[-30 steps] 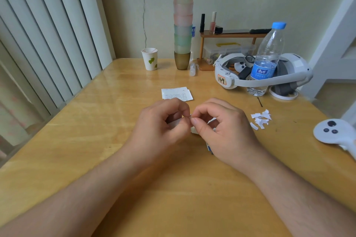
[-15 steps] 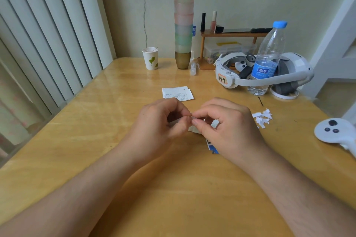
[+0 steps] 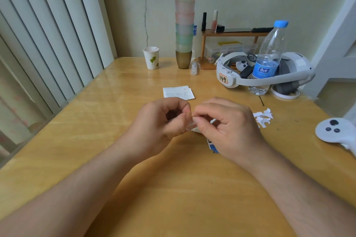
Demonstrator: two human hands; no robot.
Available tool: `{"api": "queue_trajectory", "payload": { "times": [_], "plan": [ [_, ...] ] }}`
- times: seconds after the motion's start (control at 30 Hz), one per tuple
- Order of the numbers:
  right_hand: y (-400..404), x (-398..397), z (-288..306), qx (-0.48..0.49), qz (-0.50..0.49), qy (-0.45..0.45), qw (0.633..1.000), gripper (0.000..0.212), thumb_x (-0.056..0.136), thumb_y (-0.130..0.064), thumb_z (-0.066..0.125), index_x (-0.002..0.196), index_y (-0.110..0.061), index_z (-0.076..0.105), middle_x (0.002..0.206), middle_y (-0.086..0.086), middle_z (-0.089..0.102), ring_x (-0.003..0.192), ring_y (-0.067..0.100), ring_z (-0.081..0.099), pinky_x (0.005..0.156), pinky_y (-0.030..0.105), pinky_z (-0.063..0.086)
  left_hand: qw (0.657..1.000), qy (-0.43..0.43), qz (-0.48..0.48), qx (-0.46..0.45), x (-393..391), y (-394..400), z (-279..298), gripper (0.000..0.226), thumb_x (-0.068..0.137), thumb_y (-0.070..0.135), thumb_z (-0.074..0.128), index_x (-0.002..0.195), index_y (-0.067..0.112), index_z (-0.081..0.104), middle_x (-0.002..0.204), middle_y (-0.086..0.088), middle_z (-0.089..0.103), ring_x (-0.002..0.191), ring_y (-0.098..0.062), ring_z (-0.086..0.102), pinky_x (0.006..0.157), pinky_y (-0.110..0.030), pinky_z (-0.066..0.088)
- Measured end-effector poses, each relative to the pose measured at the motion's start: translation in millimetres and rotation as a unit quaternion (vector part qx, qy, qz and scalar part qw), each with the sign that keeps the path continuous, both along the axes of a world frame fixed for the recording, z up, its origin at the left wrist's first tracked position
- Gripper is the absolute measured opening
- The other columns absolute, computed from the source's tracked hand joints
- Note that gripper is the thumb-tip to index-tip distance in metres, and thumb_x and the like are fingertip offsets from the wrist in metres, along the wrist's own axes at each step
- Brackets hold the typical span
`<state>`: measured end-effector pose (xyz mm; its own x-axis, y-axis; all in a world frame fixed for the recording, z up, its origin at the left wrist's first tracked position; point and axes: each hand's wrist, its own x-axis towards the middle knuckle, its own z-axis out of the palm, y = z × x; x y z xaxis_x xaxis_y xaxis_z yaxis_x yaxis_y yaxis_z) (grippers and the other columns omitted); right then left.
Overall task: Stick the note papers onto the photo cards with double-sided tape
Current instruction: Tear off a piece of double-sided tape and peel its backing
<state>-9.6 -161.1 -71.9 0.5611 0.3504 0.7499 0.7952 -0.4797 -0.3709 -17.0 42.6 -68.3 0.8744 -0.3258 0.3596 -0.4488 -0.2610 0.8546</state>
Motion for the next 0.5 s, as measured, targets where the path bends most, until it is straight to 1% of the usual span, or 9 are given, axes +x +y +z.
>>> {"api": "queue_trajectory", "payload": {
  "times": [0.07,0.13,0.17,0.27,0.37,0.43,0.5],
  "plan": [
    [0.2,0.5,-0.5,-0.005,0.004,-0.003,1.0,0.01,0.091,-0.002,0.072,0.09,-0.011,0.074,0.091,-0.012,0.061,0.079,0.004,0.057,0.07,0.014,0.042,1.0,0.01,0.0,-0.019,-0.3,-1.7,0.0,0.022,0.091,0.042,0.068,0.088,0.02,0.067,0.079,-0.02,0.059,0.071,-0.021,0.049,0.064,-0.034,0.042],
    [0.3,1.1,-1.6,0.0,0.01,0.004,1.0,0.009,0.093,-0.001,0.07,0.092,-0.01,0.073,0.093,-0.008,0.062,0.081,0.009,0.058,0.071,0.018,0.043,0.999,0.015,0.008,-0.04,-0.6,-4.5,-0.2,0.019,0.092,0.037,0.068,0.088,0.019,0.067,0.08,-0.023,0.058,0.073,-0.022,0.049,0.063,-0.034,0.042],
    [0.4,1.3,-2.0,0.004,0.013,0.008,1.0,0.009,0.094,-0.001,0.069,0.093,-0.009,0.072,0.095,-0.005,0.063,0.083,0.011,0.059,0.072,0.02,0.044,0.999,0.015,0.011,-0.048,-0.4,-5.6,-0.3,0.018,0.092,0.036,0.068,0.088,0.019,0.067,0.079,-0.02,0.058,0.073,-0.022,0.049,0.063,-0.033,0.041],
    [0.0,1.3,-1.5,0.018,0.025,0.012,0.999,0.007,0.096,-0.001,0.068,0.093,-0.007,0.071,0.097,-0.001,0.063,0.086,0.014,0.06,0.073,0.026,0.048,0.997,0.021,0.01,-0.069,-0.1,-6.7,1.2,0.016,0.096,0.029,0.065,0.088,0.015,0.066,0.074,-0.001,0.053,0.07,-0.015,0.044,0.059,-0.026,0.038],
    [0.6,1.1,-1.8,0.034,0.035,0.025,0.998,0.01,0.095,0.003,0.069,0.09,-0.006,0.07,0.097,0.0,0.062,0.087,0.016,0.059,0.074,0.031,0.05,0.995,0.028,0.02,-0.09,0.0,-6.8,3.9,0.015,0.104,0.014,0.064,0.089,0.01,0.063,0.069,0.011,0.051,0.061,-0.006,0.042,0.057,-0.015,0.036],
    [1.1,1.5,-3.3,0.06,0.049,0.061,0.995,0.01,0.094,0.001,0.07,0.09,-0.008,0.07,0.1,-0.002,0.061,0.088,0.021,0.059,0.074,0.036,0.05,0.992,0.042,0.023,-0.118,0.8,-5.9,5.2,0.014,0.105,0.011,0.061,0.09,0.011,0.062,0.067,0.012,0.051,0.059,-0.006,0.04,0.056,-0.016,0.034],
    [1.1,0.3,-4.4,0.09,0.068,0.113,0.987,0.009,0.093,-0.002,0.071,0.089,-0.01,0.071,0.105,-0.003,0.06,0.087,0.021,0.058,0.072,0.038,0.052,0.988,0.04,0.021,-0.149,3.9,-2.8,6.1,0.014,0.103,0.016,0.063,0.09,0.017,0.062,0.069,0.01,0.051,0.063,-0.012,0.039,0.058,-0.025,0.032]
  ]
}}
